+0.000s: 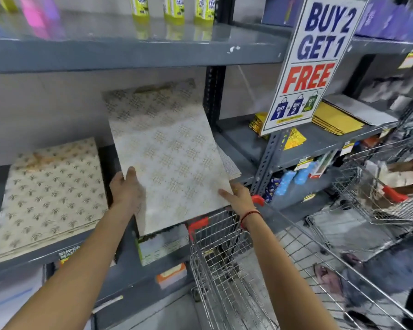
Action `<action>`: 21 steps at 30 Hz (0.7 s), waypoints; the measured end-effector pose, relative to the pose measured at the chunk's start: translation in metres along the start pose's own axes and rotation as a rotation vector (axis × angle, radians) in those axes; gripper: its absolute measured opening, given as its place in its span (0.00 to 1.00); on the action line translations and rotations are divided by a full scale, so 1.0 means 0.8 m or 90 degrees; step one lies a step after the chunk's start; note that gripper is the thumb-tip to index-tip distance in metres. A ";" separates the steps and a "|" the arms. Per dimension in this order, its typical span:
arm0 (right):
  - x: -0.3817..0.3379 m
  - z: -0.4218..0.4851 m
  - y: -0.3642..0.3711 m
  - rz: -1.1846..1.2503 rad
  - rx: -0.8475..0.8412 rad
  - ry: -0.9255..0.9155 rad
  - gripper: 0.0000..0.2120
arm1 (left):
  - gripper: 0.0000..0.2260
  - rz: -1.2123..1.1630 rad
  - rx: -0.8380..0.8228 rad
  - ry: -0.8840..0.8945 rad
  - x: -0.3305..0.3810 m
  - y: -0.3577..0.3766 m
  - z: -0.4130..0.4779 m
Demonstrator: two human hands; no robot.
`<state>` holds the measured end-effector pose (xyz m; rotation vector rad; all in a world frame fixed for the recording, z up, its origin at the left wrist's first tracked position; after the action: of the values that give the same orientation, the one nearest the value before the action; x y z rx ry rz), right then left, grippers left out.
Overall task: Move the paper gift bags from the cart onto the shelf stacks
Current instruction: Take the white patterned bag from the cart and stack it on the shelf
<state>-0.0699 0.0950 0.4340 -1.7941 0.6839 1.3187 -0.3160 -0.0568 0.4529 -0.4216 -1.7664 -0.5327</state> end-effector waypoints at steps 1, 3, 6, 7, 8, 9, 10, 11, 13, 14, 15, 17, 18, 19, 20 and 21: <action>-0.002 0.013 -0.005 0.009 0.023 0.002 0.14 | 0.08 0.006 -0.009 -0.005 0.004 0.009 0.007; -0.008 0.035 -0.018 0.028 0.081 0.020 0.17 | 0.04 0.033 -0.025 0.003 0.012 0.029 0.018; -0.015 0.079 -0.035 0.035 0.144 0.031 0.18 | 0.12 0.091 -0.105 0.026 0.013 0.064 0.032; -0.017 0.092 -0.038 0.026 0.157 0.037 0.16 | 0.17 0.104 -0.127 0.027 0.011 0.072 0.032; -0.017 0.103 -0.041 0.019 0.169 0.053 0.17 | 0.19 0.134 -0.143 0.034 0.007 0.076 0.034; -0.017 0.114 -0.043 0.016 0.175 0.069 0.17 | 0.20 0.161 -0.162 0.042 0.005 0.078 0.034; -0.014 0.125 -0.043 0.012 0.178 0.083 0.18 | 0.22 0.192 -0.175 0.047 0.000 0.078 0.036; -0.013 0.132 -0.044 0.004 0.188 0.089 0.18 | 0.24 0.221 -0.192 0.056 -0.002 0.078 0.036; -0.008 0.144 -0.042 -0.013 0.200 0.094 0.17 | 0.27 0.299 -0.213 0.059 -0.010 0.074 0.041; -0.008 0.148 -0.041 -0.018 0.206 0.094 0.17 | 0.26 0.349 -0.218 0.063 -0.013 0.073 0.042; -0.008 0.150 -0.037 -0.028 0.209 0.093 0.17 | 0.25 0.410 -0.218 0.060 -0.014 0.071 0.040; -0.008 0.150 -0.033 -0.072 0.214 0.087 0.18 | 0.18 0.495 -0.226 0.073 -0.016 0.070 0.027; -0.007 0.149 -0.032 -0.101 0.217 0.082 0.18 | 0.15 0.525 -0.232 0.087 -0.017 0.071 0.018; -0.005 0.150 -0.032 -0.129 0.221 0.073 0.17 | 0.19 0.547 -0.226 0.097 -0.021 0.072 0.009; -0.006 0.149 -0.031 -0.156 0.221 0.061 0.16 | 0.21 0.569 -0.216 0.105 -0.025 0.073 0.000; -0.007 0.149 -0.030 -0.193 0.220 0.047 0.15 | 0.19 0.597 -0.204 0.107 -0.029 0.074 -0.009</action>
<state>-0.1148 0.2081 0.4289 -1.5946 0.6086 0.8789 -0.2726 -0.0116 0.4402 -1.2964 -1.1373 -0.1555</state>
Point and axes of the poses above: each hand's wrist, its own z-axis towards the middle knuckle, its own y-axis out of the palm, x = y × z, the point moved 5 cm from there along z, towards the middle knuckle, and after that the axes turned 7 degrees about -x, right-handed, at the moved point
